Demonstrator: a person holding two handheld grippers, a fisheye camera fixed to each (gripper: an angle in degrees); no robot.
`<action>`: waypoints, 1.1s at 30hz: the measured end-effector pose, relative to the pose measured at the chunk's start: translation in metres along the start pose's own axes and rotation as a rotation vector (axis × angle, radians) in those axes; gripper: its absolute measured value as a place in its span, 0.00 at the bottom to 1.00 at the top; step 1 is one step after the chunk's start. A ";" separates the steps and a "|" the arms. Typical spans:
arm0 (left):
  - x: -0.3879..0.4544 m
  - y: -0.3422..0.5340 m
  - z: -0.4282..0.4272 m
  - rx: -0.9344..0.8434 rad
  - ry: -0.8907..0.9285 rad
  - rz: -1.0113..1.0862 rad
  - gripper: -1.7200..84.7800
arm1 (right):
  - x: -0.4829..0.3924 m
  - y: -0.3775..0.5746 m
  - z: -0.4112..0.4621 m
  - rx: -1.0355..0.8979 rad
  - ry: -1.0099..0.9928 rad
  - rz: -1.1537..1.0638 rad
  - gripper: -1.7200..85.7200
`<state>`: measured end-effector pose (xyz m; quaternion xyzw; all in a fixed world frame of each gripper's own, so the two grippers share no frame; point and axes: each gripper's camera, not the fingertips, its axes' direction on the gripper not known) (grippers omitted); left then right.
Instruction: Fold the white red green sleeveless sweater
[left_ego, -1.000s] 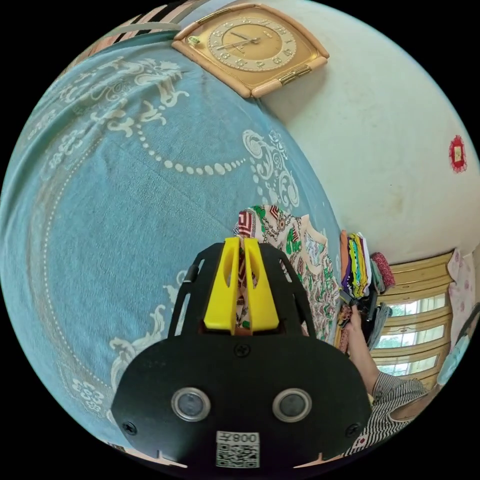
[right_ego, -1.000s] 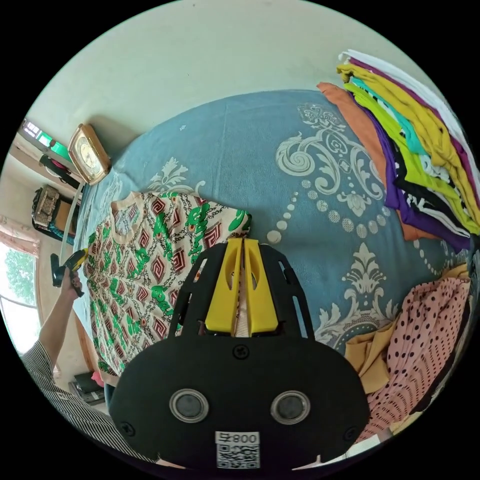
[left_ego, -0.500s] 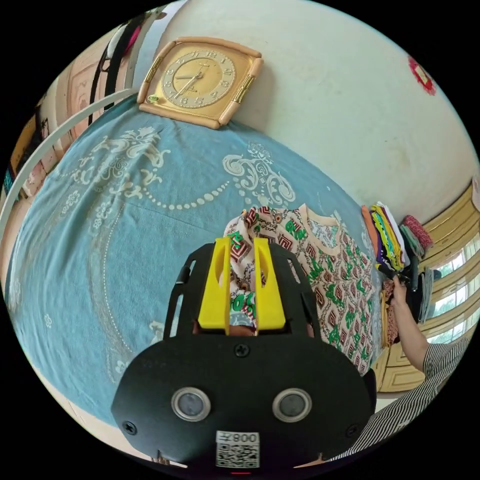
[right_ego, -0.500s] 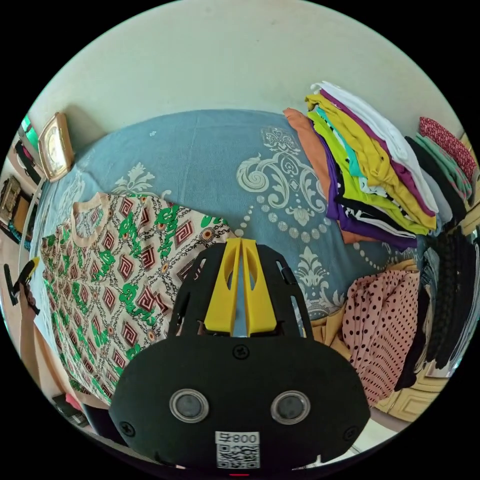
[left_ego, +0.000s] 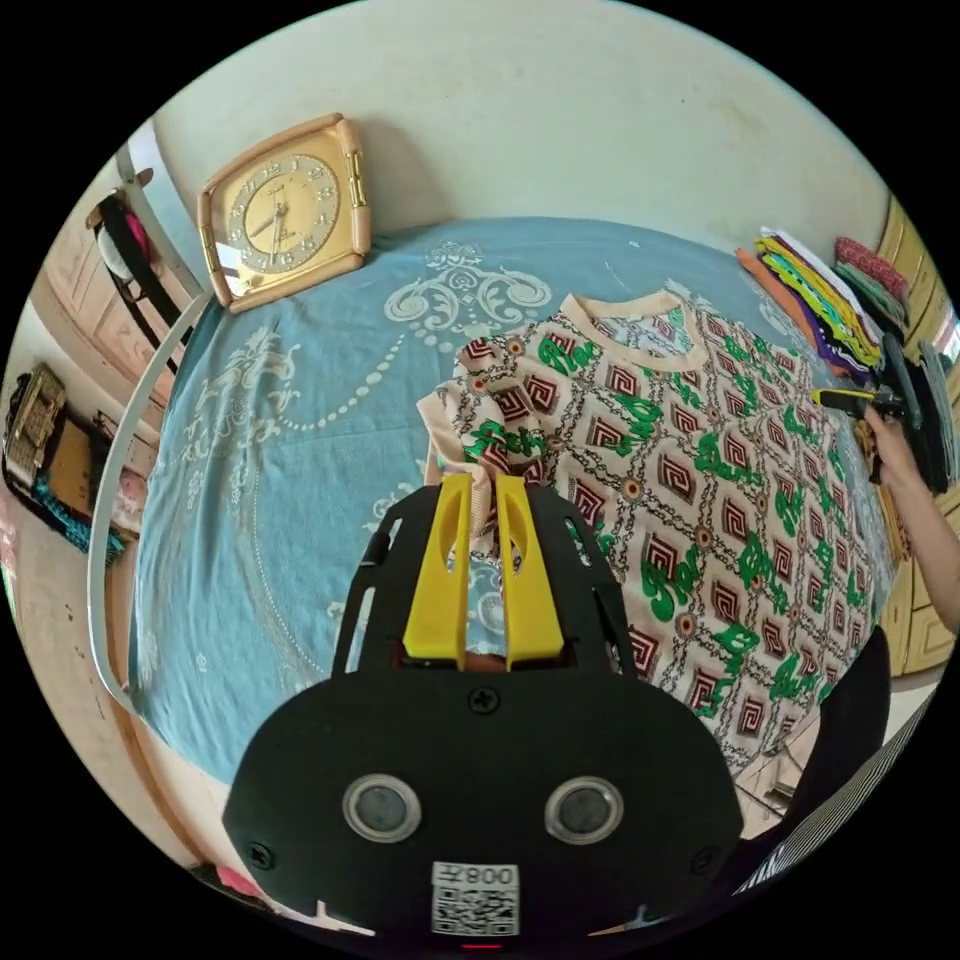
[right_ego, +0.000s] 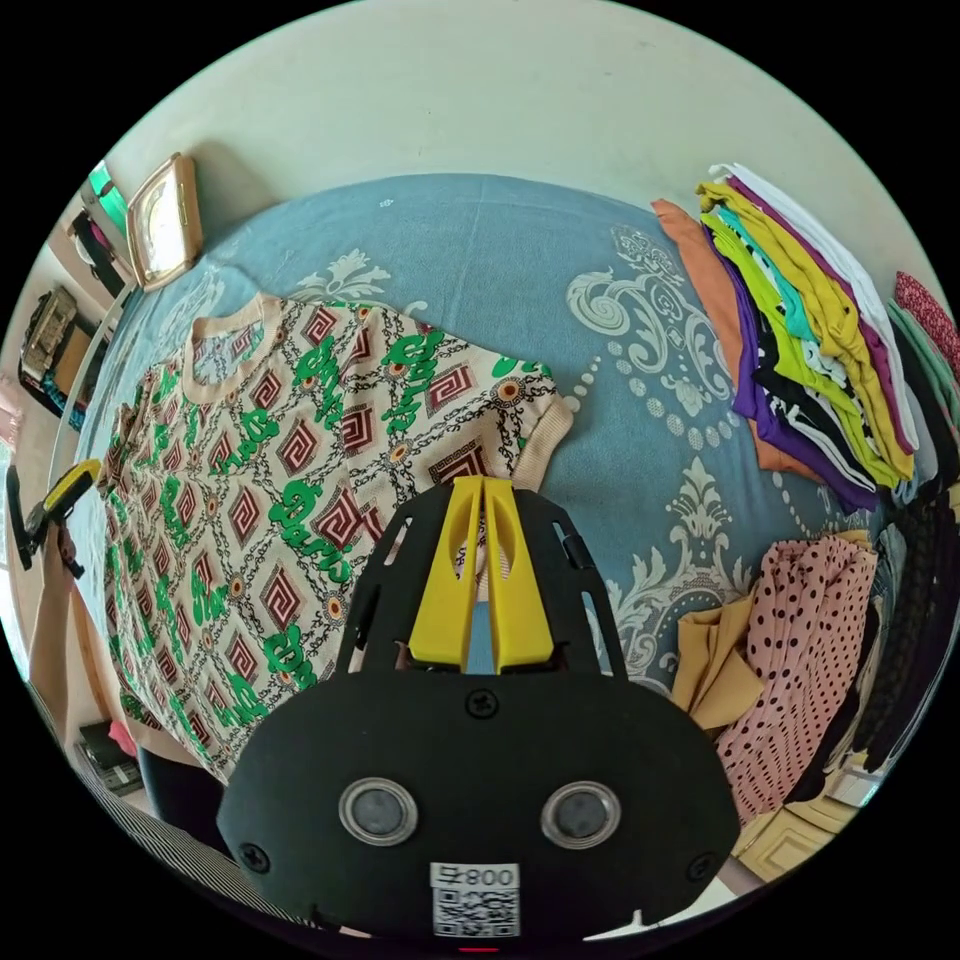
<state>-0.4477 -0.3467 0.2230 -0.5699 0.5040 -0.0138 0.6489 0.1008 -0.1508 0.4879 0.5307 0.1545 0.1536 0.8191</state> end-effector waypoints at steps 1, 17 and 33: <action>-0.006 -0.002 -0.001 0.011 0.039 -0.023 0.10 | 0.000 -0.001 0.000 -0.003 -0.005 -0.001 0.02; -0.108 -0.032 0.015 0.052 0.309 -0.349 0.03 | 0.006 -0.002 0.007 0.005 -0.032 -0.002 0.01; -0.118 0.028 -0.013 0.079 0.248 -0.454 0.07 | 0.031 0.013 -0.003 0.083 -0.159 0.074 0.02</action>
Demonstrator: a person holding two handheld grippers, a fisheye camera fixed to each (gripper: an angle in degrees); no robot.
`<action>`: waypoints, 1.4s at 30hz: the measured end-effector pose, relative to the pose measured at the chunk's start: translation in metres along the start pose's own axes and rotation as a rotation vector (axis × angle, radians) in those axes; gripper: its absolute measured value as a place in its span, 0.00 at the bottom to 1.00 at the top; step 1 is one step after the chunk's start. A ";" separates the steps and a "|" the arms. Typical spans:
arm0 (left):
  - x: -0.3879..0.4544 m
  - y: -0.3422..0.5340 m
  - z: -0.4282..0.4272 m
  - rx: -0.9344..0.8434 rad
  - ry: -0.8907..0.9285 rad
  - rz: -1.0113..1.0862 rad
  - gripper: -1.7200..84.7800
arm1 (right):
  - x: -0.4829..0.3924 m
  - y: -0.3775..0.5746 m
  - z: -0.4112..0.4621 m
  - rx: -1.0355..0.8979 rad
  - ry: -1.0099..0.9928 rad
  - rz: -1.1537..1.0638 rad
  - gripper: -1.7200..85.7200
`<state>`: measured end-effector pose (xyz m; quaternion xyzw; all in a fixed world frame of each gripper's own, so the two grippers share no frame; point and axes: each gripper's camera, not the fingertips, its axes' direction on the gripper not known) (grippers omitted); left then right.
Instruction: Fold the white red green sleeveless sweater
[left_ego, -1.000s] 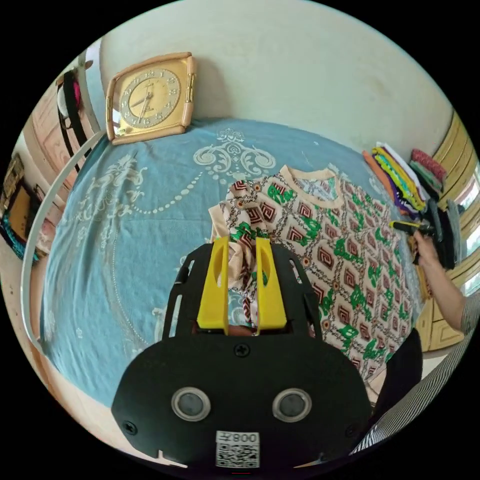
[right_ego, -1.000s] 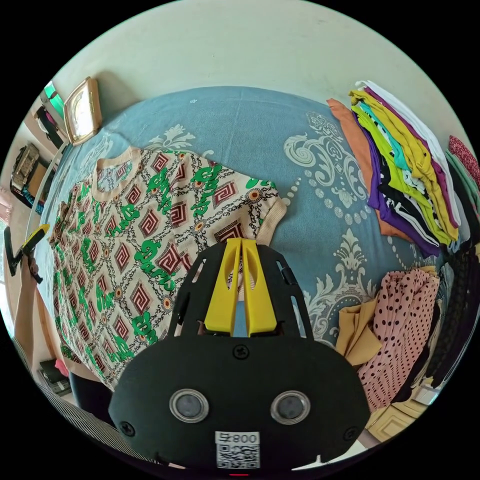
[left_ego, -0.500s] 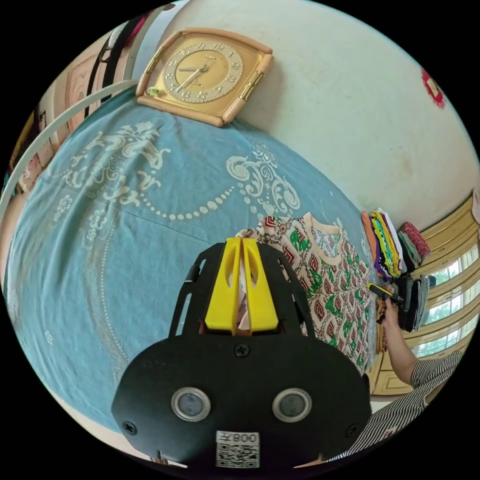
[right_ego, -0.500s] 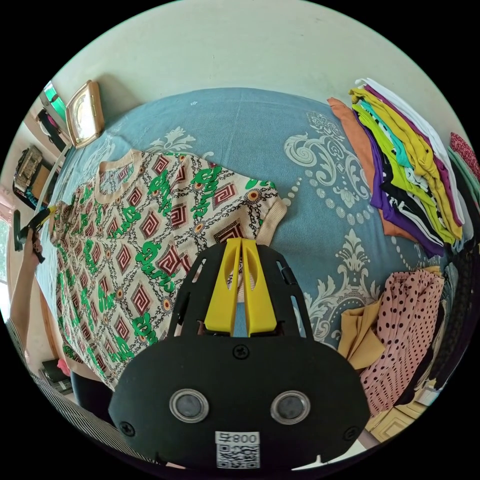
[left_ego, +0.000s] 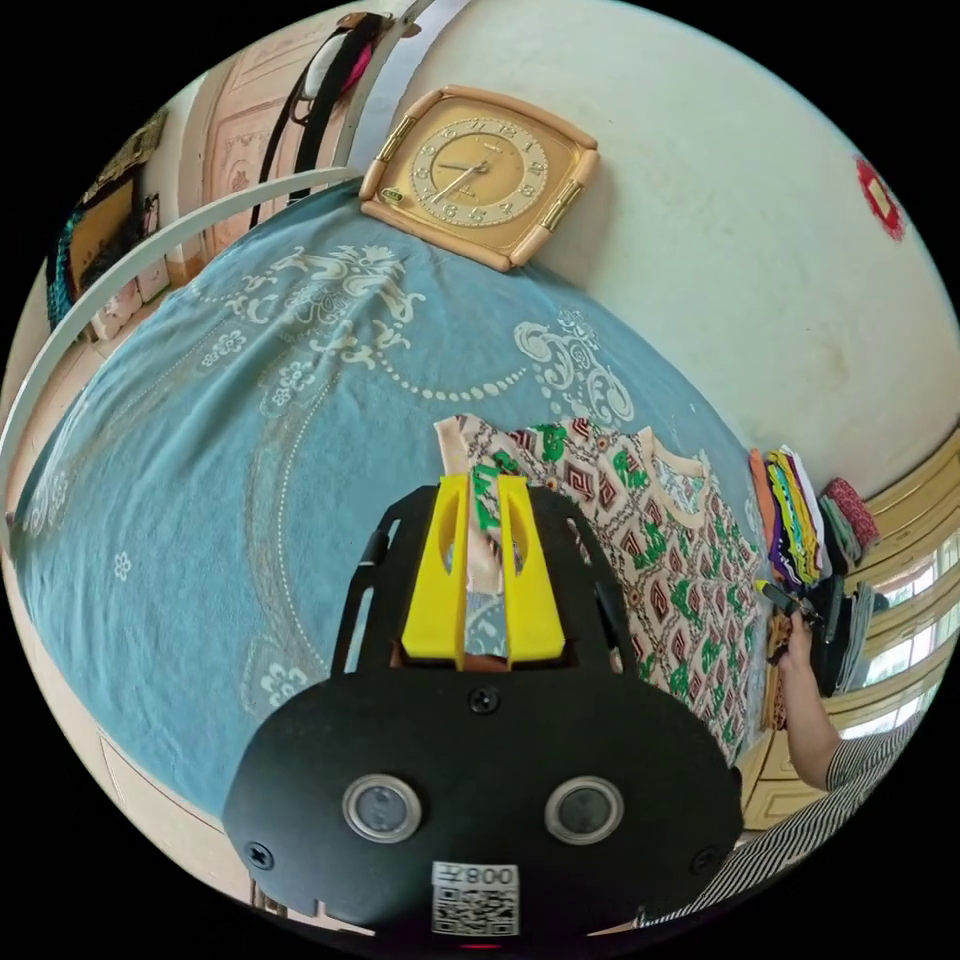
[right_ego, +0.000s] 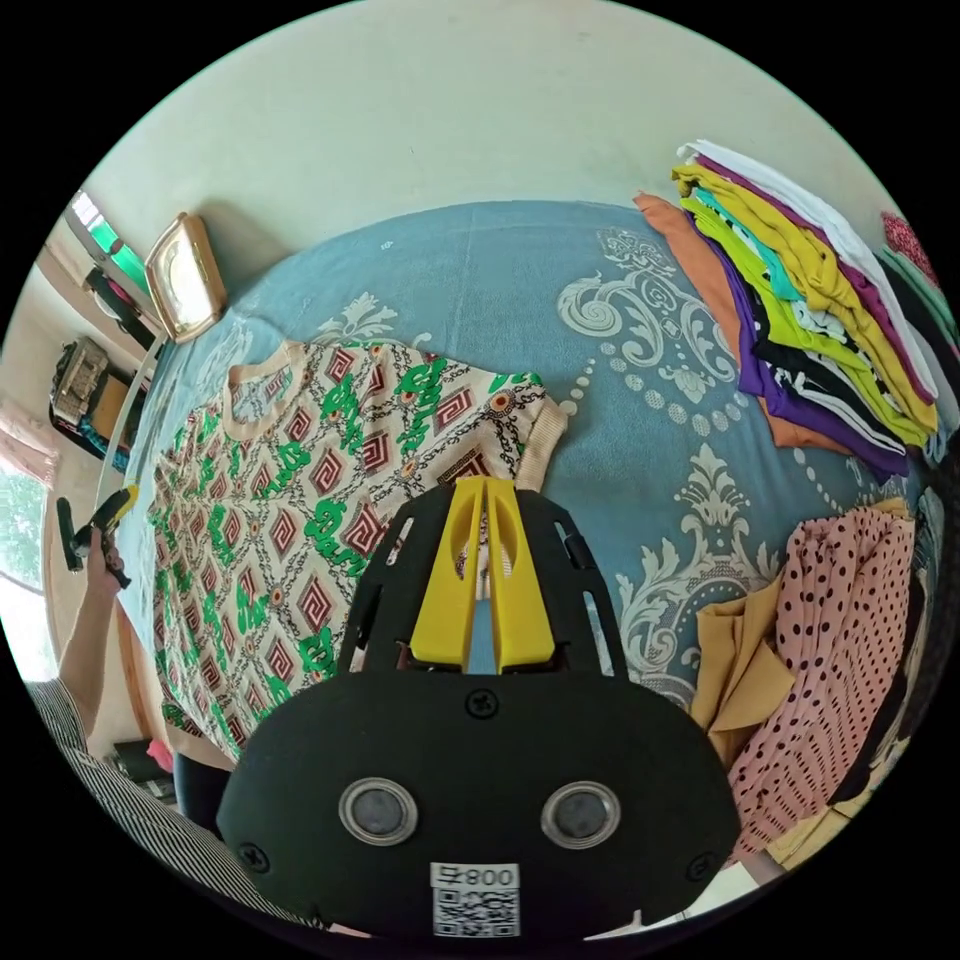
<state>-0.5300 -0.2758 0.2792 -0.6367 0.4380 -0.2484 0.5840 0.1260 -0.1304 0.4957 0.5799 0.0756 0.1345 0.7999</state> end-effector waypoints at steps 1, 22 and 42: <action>-0.001 0.004 0.002 -0.015 0.006 -0.002 0.07 | -0.001 0.006 -0.005 0.023 -0.013 0.001 0.02; 0.114 0.019 0.022 -0.166 0.174 0.222 0.03 | -0.036 0.029 0.003 -0.009 -0.162 -0.100 0.02; 0.213 -0.079 0.126 -0.158 0.021 0.271 0.02 | -0.068 -0.104 0.090 -0.066 -0.026 -0.211 0.02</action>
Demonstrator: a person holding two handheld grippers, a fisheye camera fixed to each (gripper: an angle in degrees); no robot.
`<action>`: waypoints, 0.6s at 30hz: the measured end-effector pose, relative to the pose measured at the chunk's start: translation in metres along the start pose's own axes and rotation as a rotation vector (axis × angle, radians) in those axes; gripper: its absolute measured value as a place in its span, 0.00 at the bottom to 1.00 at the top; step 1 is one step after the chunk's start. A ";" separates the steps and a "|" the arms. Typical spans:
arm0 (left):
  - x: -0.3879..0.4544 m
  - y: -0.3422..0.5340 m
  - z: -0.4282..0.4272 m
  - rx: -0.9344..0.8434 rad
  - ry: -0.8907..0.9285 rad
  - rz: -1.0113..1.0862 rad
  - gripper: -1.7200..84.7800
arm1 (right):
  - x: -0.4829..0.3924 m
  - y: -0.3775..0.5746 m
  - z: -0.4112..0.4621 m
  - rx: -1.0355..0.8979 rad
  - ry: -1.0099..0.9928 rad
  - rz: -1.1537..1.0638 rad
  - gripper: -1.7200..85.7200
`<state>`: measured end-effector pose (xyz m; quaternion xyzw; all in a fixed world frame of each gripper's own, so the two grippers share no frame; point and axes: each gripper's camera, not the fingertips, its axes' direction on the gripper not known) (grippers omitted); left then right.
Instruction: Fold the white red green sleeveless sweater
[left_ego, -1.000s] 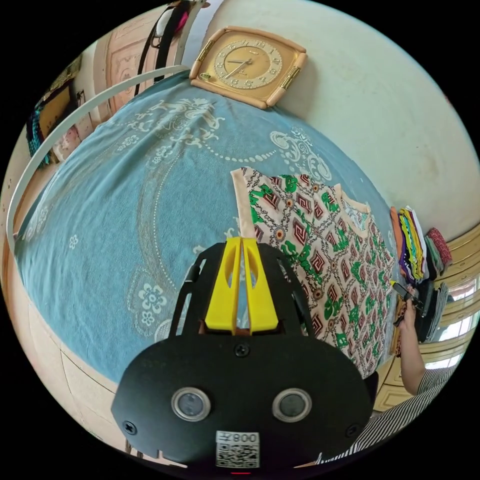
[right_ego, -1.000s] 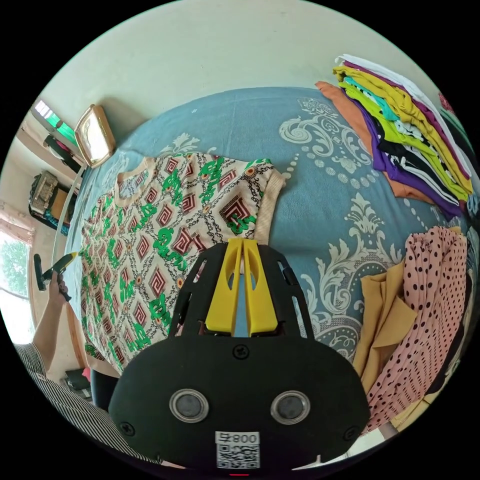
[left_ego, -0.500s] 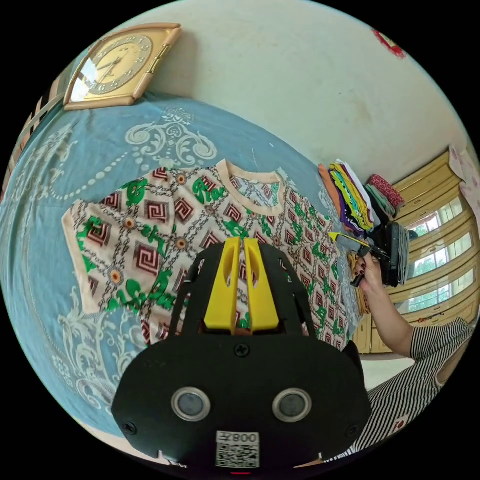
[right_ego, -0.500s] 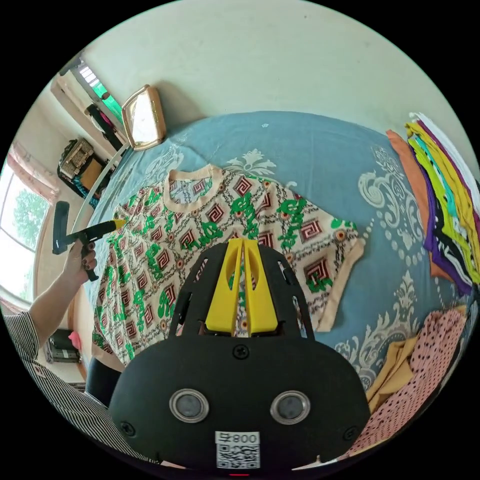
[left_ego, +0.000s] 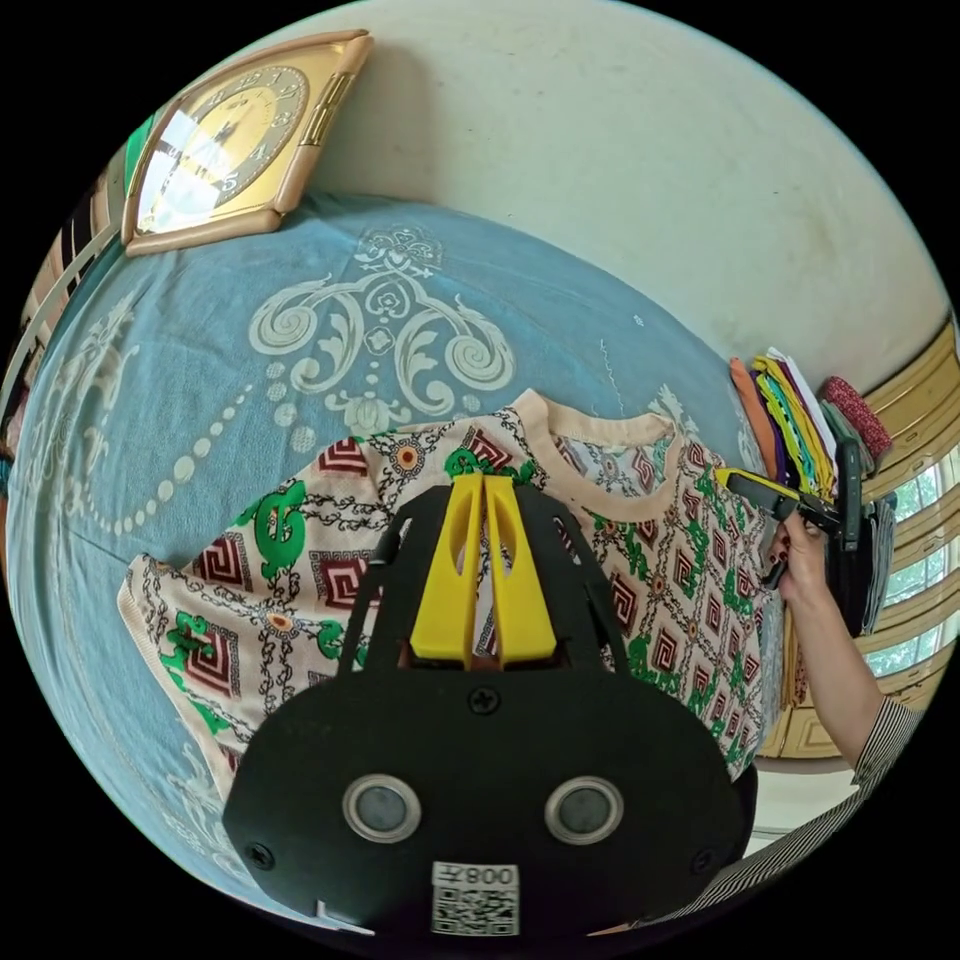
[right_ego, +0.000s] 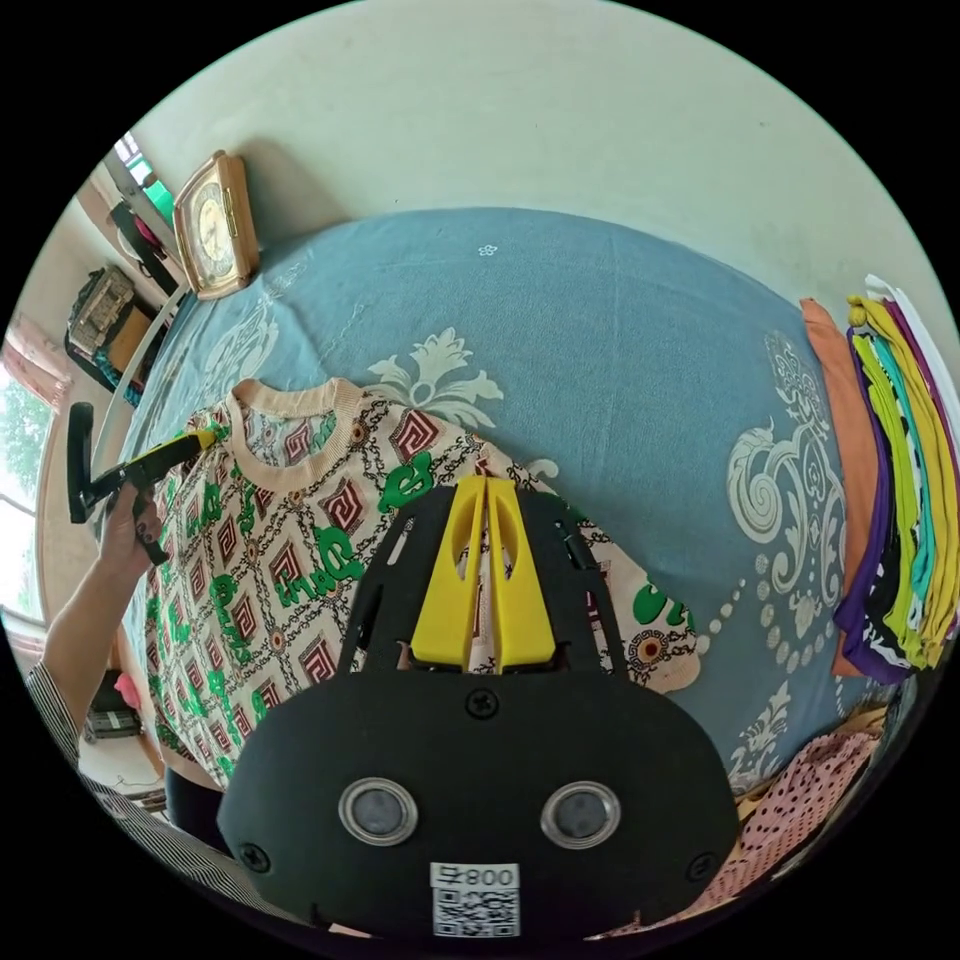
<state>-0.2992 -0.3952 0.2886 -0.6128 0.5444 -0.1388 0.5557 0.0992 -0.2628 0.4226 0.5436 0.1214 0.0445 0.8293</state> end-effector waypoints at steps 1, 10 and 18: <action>0.002 0.001 -0.002 0.007 0.002 0.005 0.02 | 0.000 0.005 -0.004 0.004 -0.022 -0.005 0.02; 0.003 -0.002 -0.012 0.040 -0.051 -0.091 0.02 | 0.010 0.004 0.003 0.037 -0.045 0.042 0.02; 0.034 -0.004 -0.018 0.069 0.005 -0.089 0.02 | 0.022 0.018 0.000 0.053 -0.057 0.045 0.02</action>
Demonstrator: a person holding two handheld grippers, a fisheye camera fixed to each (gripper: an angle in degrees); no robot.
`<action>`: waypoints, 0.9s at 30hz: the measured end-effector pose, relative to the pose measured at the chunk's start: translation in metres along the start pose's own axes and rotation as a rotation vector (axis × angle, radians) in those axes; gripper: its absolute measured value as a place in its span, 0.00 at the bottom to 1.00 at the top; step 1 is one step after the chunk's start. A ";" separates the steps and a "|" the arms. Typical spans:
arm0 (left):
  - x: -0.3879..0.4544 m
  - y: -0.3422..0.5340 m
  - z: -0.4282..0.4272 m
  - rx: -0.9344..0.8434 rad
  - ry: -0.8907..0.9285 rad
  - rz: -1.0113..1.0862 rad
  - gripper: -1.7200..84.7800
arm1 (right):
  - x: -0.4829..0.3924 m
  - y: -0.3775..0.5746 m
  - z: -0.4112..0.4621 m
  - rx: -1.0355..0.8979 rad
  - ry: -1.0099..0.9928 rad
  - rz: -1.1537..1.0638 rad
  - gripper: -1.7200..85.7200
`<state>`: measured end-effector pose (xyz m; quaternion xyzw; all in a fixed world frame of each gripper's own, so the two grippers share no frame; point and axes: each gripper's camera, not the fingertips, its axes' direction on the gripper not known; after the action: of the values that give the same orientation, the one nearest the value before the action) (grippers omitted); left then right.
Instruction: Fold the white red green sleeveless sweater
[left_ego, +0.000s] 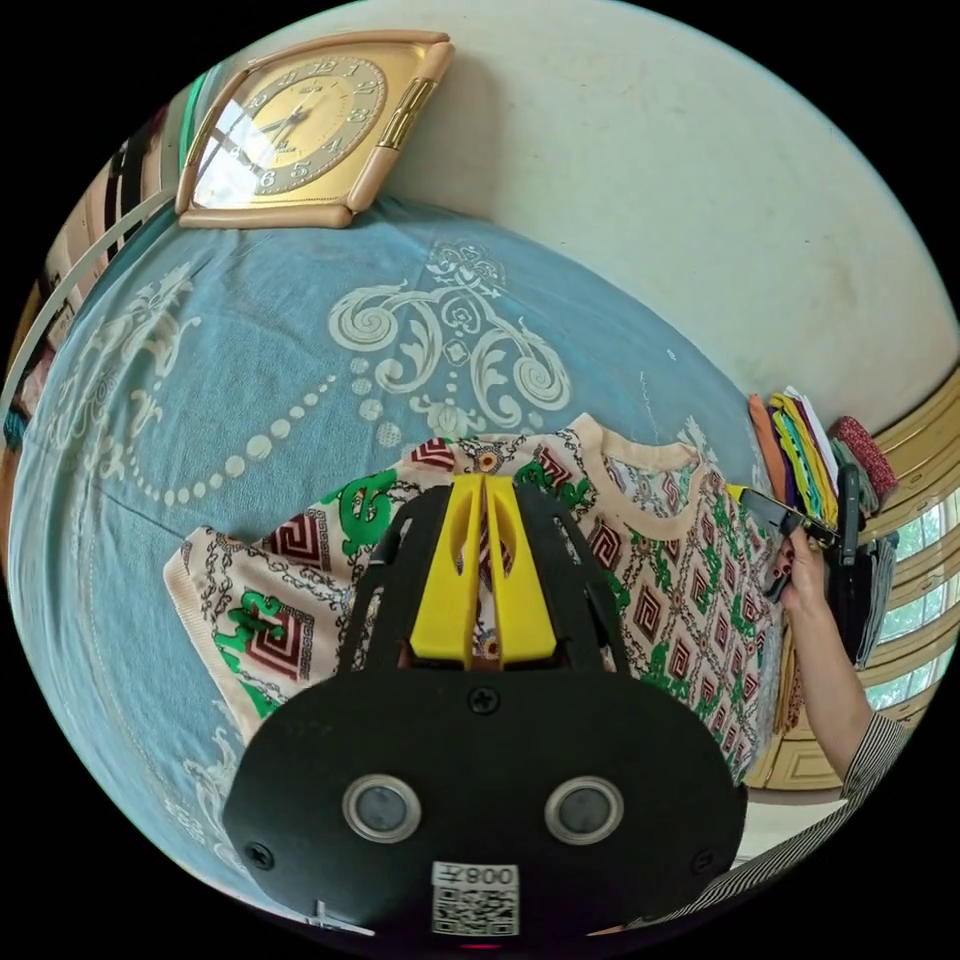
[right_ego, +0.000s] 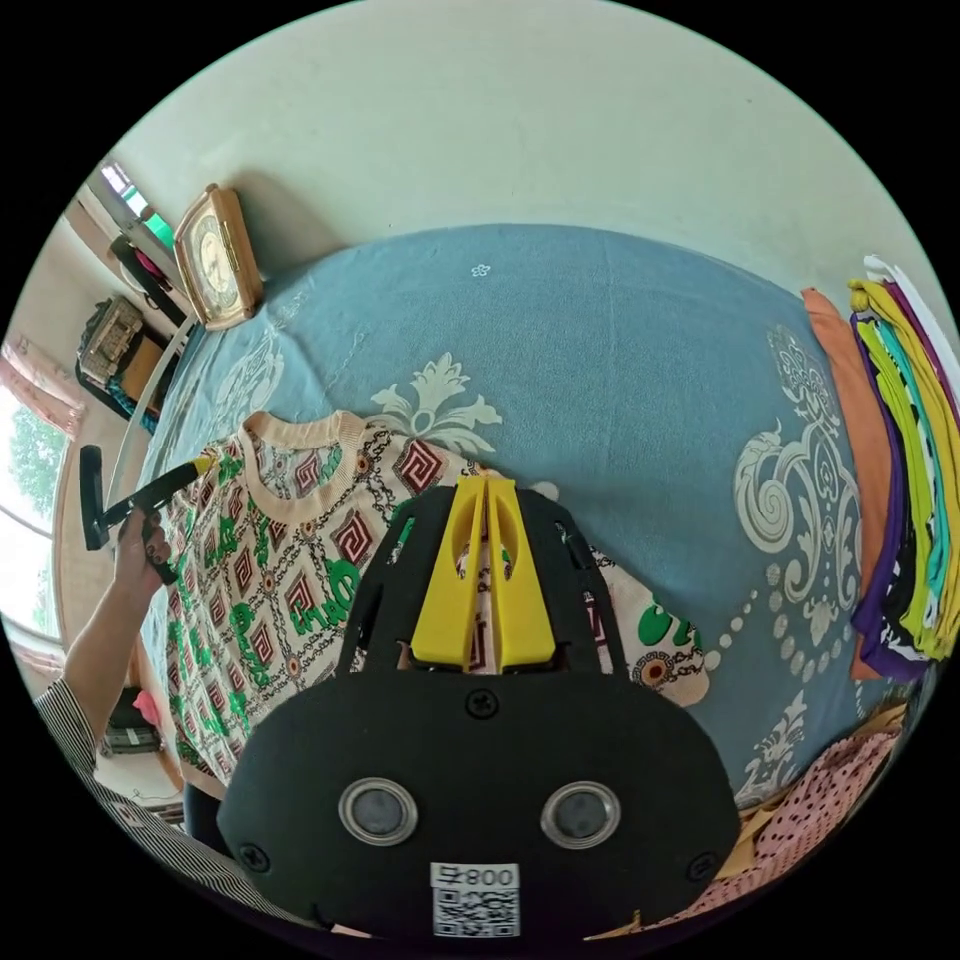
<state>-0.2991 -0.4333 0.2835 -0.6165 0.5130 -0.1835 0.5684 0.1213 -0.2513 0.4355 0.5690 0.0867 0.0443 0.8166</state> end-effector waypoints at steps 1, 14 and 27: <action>0.003 0.003 -0.003 0.009 0.023 0.005 0.02 | 0.001 0.011 -0.008 0.021 -0.006 -0.009 0.02; 0.053 0.072 -0.012 -0.037 0.075 -0.071 0.02 | 0.014 0.157 -0.030 -0.010 -0.046 -0.016 0.02; 0.230 0.062 -0.010 -0.148 0.384 0.220 0.05 | 0.095 0.277 -0.100 0.162 -0.123 0.236 0.04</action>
<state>-0.2405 -0.6214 0.1491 -0.5507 0.6877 -0.1964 0.4304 0.2029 -0.0468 0.6525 0.6409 -0.0274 0.0977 0.7609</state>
